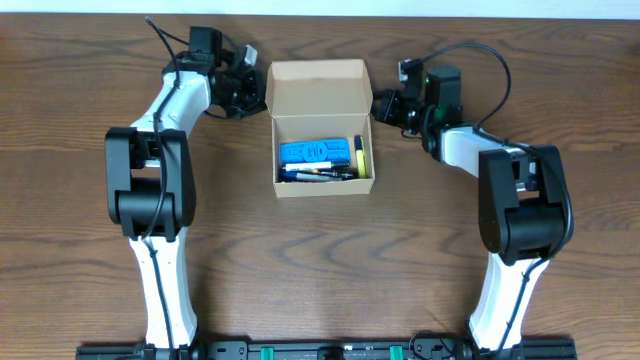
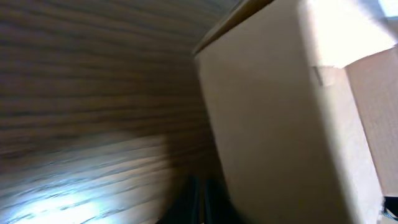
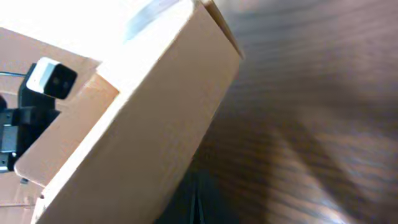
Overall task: Pack container
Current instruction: 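Fold the box lid closed with both grippers pushing it down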
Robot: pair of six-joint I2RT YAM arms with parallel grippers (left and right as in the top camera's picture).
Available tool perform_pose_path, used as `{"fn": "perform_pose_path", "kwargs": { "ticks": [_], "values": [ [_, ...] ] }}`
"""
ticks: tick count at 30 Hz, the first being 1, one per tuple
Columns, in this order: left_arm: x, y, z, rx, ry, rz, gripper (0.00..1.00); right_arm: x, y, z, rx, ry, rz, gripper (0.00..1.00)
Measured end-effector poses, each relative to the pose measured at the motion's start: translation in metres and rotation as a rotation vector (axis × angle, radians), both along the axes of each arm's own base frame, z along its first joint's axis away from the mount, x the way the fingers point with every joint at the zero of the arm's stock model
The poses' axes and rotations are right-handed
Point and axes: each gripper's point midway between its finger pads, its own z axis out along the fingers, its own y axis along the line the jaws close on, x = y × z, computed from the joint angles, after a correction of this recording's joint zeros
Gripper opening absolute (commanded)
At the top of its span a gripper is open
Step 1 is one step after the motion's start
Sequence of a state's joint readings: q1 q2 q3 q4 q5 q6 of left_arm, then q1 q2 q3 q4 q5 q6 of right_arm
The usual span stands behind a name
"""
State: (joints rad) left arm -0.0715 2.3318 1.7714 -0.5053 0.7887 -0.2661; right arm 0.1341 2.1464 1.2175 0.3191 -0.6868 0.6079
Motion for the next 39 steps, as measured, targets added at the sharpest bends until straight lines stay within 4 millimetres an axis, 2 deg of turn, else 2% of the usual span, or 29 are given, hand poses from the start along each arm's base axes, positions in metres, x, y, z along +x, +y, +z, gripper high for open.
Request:
{"fn": "perform_pose_path", "kwargs": {
  "ticks": [9, 15, 20, 27, 32, 35, 39],
  "values": [
    [0.007, -0.007, 0.015, -0.079, -0.063, -0.033, 0.06, 0.003, 0.004, 0.01, 0.027, -0.021, 0.016, 0.02],
    [0.014, -0.004, 0.031, -0.132, -0.142, -0.066, 0.06, 0.011, 0.002, 0.038, 0.085, -0.145, 0.064, 0.01],
    [0.014, -0.006, 0.057, -0.158, -0.22, -0.109, 0.06, 0.005, 0.01, 0.059, 0.141, -0.228, 0.154, 0.01],
    [0.008, -0.01, 0.104, -0.168, -0.34, -0.17, 0.06, -0.007, 0.017, 0.068, 0.184, -0.242, 0.239, 0.02],
    [-0.013, -0.01, 0.136, -0.147, -0.373, -0.219, 0.06, -0.015, 0.02, 0.078, 0.209, -0.252, 0.291, 0.01],
    [-0.037, -0.009, 0.152, -0.114, -0.354, -0.253, 0.06, -0.024, 0.022, 0.097, 0.223, -0.263, 0.328, 0.02],
    [-0.065, -0.012, 0.159, -0.057, -0.325, -0.307, 0.06, -0.042, 0.023, 0.121, 0.219, -0.233, 0.363, 0.01]
  ]
}}
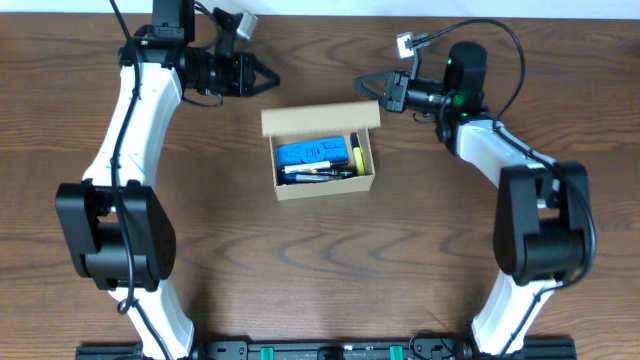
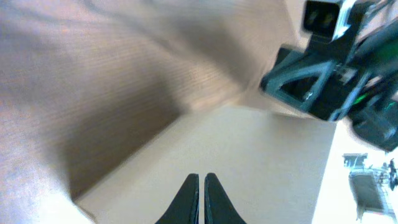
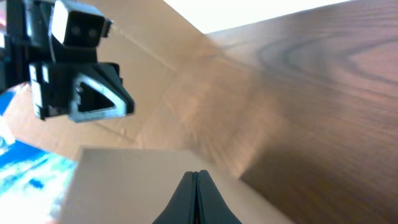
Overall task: Pack container
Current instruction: 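Fold the box lid closed with both grippers pushing it down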
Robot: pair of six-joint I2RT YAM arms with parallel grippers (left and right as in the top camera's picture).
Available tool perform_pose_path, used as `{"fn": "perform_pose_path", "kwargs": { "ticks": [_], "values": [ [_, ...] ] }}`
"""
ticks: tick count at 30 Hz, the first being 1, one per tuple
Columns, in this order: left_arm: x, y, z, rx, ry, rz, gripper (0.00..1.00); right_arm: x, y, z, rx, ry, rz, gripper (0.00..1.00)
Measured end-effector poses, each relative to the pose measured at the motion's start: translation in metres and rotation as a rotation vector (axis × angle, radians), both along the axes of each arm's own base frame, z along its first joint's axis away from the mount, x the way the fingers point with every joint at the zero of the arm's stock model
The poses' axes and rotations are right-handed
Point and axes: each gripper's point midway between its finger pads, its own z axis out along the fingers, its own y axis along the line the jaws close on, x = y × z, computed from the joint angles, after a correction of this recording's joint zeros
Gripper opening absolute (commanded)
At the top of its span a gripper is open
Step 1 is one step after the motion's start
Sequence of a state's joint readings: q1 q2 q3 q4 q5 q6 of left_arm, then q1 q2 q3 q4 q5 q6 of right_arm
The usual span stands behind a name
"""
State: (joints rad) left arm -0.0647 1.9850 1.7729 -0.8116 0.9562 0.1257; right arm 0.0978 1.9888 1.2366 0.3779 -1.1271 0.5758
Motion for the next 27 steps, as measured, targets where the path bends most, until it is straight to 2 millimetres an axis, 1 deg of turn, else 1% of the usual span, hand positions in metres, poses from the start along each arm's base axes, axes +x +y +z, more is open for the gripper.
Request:
{"fn": "perform_pose_path", "kwargs": {
  "ticks": [2, 3, 5, 7, 8, 10, 11, 14, 16, 19, 22, 27],
  "values": [
    [-0.014, -0.006, -0.001, 0.037, 0.016, -0.034, 0.06, -0.013, 0.0, 0.007, -0.027, 0.046, 0.008, 0.02],
    [-0.021, -0.009, -0.003, 0.056, 0.025, -0.051, 0.06, -0.018, -0.001, 0.007, -0.046, 0.07, 0.009, 0.02],
    [-0.039, -0.017, -0.012, 0.107, 0.07, -0.094, 0.06, -0.037, -0.002, 0.005, -0.109, 0.138, 0.005, 0.01],
    [-0.059, -0.025, -0.021, 0.165, 0.115, -0.146, 0.06, -0.059, 0.0, -0.004, -0.207, 0.196, 0.001, 0.01],
    [-0.065, -0.028, -0.024, 0.18, 0.126, -0.165, 0.06, -0.065, 0.002, -0.006, -0.244, 0.206, -0.001, 0.01],
    [-0.081, -0.036, -0.03, 0.228, 0.15, -0.217, 0.06, -0.087, 0.003, -0.017, -0.366, 0.245, -0.006, 0.01],
    [-0.086, -0.04, -0.033, 0.248, 0.151, -0.24, 0.06, -0.096, 0.003, -0.022, -0.43, 0.25, -0.008, 0.01],
    [-0.1, -0.048, -0.044, 0.301, 0.166, -0.284, 0.06, -0.115, 0.003, -0.033, -0.59, 0.245, -0.017, 0.01],
    [-0.109, -0.051, -0.055, 0.33, 0.189, -0.304, 0.05, -0.124, 0.003, -0.041, -0.684, 0.237, -0.019, 0.01],
    [-0.118, -0.05, -0.071, 0.354, 0.219, -0.313, 0.06, -0.127, 0.0, -0.051, -0.763, 0.227, -0.033, 0.01],
    [-0.121, -0.048, -0.085, 0.36, 0.239, -0.307, 0.06, -0.124, -0.008, -0.06, -0.811, 0.223, -0.063, 0.02],
    [-0.127, -0.046, -0.098, 0.363, 0.269, -0.298, 0.06, -0.128, -0.017, -0.076, -0.856, 0.239, -0.082, 0.02]
  ]
}}
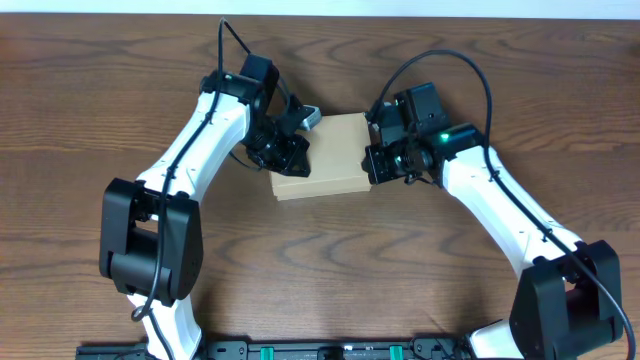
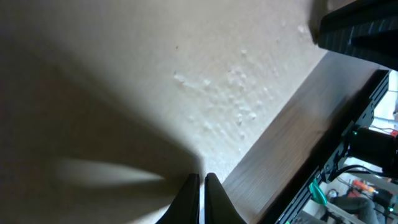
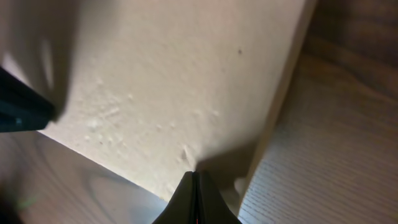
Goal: Pack container
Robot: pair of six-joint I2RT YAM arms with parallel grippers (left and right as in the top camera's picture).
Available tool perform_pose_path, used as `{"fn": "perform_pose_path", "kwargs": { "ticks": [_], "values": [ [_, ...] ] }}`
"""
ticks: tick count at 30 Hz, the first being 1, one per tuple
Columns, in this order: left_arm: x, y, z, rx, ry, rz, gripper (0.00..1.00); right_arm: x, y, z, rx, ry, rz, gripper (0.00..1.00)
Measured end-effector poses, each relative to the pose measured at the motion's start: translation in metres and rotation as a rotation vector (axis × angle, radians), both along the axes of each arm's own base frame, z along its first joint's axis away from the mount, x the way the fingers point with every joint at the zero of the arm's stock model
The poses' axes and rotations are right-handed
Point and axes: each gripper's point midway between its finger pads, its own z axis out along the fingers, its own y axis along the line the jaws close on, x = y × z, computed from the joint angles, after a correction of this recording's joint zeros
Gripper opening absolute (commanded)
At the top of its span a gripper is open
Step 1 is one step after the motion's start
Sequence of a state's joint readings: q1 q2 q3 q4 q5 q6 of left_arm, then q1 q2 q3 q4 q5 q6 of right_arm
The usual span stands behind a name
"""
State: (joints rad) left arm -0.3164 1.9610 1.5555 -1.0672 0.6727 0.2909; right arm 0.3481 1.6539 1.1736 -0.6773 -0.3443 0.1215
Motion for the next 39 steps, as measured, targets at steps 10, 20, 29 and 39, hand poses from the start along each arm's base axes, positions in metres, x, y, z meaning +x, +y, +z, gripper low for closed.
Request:
{"fn": "perform_pose_path", "kwargs": {
  "ticks": [10, 20, 29, 39],
  "values": [
    [0.0, 0.003, 0.004, 0.004, -0.014, 0.008, 0.06, 0.0, -0.001, 0.0, -0.002, -0.006, -0.011, 0.02],
    [-0.033, 0.031, 0.129, 0.007, -0.345, 0.075, 0.06, -0.022, -0.021, 0.098, 0.044, -0.219, -0.092, 0.02],
    [-0.149, 0.056, 0.199, -0.079, -0.602, 0.135, 0.06, -0.118, -0.039, 0.151, 0.091, -0.288, -0.067, 0.02],
    [-0.221, 0.089, 0.127, -0.163, -0.558, 0.331, 0.15, -0.212, -0.07, 0.135, 0.264, -0.414, -0.104, 0.26]
  ]
}}
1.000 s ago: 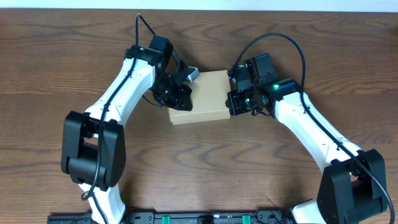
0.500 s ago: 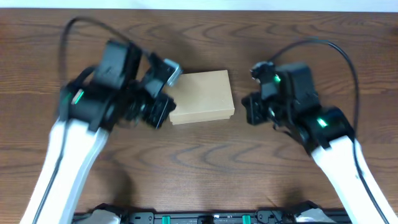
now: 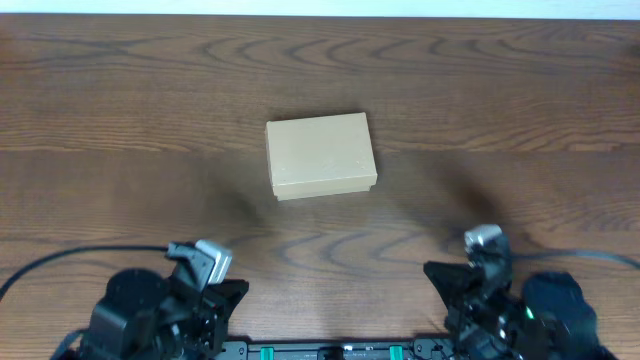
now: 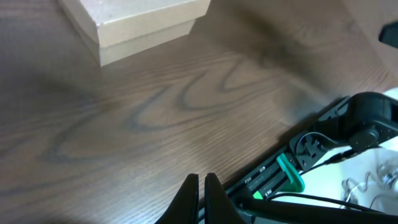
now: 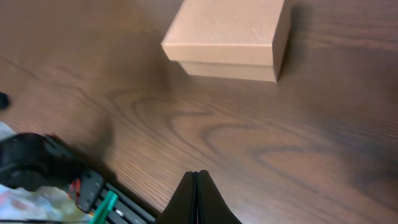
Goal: Pack container
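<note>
The cardboard box [image 3: 320,155] sits in the middle of the wooden table with its lid down flat; its contents are hidden. It also shows at the top of the left wrist view as the box [image 4: 134,22] and in the right wrist view as the box [image 5: 227,37]. Both arms are folded back at the table's near edge, far from the box. My left gripper [image 4: 201,186] is shut with nothing in it. My right gripper [image 5: 196,183] is shut and empty too.
The black mounting rail with green clips [image 3: 320,350] runs along the table's near edge. The left arm's body [image 3: 160,305] and the right arm's body [image 3: 520,300] sit low at the front corners. Bare wooden tabletop [image 3: 320,240] lies between them and the box.
Both grippers were pressed on the shut lid of the box. Now both arms are drawn back to the near edge, away from the box, which stays shut.
The box stood open with blue items and pens inside, both grippers behind its raised lid. Then the lid stood partly tipped forward with the grippers raised behind it. Then it lay shut under both grippers. Now the arms rest at the front.
</note>
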Robot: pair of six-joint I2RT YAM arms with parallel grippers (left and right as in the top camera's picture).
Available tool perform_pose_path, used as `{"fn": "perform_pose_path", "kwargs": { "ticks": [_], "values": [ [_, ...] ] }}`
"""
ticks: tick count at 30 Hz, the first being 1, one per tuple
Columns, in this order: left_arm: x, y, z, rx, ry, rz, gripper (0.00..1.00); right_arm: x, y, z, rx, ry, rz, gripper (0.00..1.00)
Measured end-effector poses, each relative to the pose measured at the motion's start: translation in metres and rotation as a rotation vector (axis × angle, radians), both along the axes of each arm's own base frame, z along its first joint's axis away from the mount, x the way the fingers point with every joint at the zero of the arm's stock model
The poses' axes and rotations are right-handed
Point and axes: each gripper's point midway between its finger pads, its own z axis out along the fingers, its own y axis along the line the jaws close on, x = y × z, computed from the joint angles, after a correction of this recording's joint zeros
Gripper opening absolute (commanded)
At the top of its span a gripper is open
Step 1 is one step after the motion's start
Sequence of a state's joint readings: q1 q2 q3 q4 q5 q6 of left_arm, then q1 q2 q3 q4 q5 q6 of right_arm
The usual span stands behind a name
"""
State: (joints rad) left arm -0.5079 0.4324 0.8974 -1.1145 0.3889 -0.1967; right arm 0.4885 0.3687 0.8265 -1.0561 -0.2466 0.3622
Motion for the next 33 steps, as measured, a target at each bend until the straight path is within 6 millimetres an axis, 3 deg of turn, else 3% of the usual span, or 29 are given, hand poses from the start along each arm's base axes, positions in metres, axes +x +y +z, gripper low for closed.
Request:
{"fn": "perform_pose_path", "kwargs": {
  "ticks": [1, 2, 10, 27, 29, 33],
  "values": [
    [-0.002, 0.001, 0.0, -0.011, -0.005, 0.01, 0.5, -0.004, -0.002, 0.002, 0.03, -0.008, -0.018, 0.69],
    [-0.003, 0.002, 0.0, -0.023, -0.009, 0.018, 0.95, -0.006, -0.004, 0.004, 0.048, -0.018, -0.024, 0.99],
    [-0.001, 0.005, 0.004, -0.045, -0.015, 0.058, 0.95, -0.011, -0.006, 0.005, 0.125, 0.028, -0.078, 0.99],
    [-0.001, 0.011, -0.002, -0.014, -0.007, 0.079, 0.95, -0.023, -0.012, -0.015, 0.091, 0.132, -0.101, 0.99],
    [0.008, 0.015, 0.0, 0.003, -0.042, 0.117, 0.95, -0.023, -0.012, -0.015, 0.091, 0.132, -0.101, 0.99],
    [0.048, 0.028, 0.012, 0.021, -0.222, 0.254, 0.95, -0.023, -0.012, -0.016, 0.09, 0.134, -0.101, 0.99]
  ]
}}
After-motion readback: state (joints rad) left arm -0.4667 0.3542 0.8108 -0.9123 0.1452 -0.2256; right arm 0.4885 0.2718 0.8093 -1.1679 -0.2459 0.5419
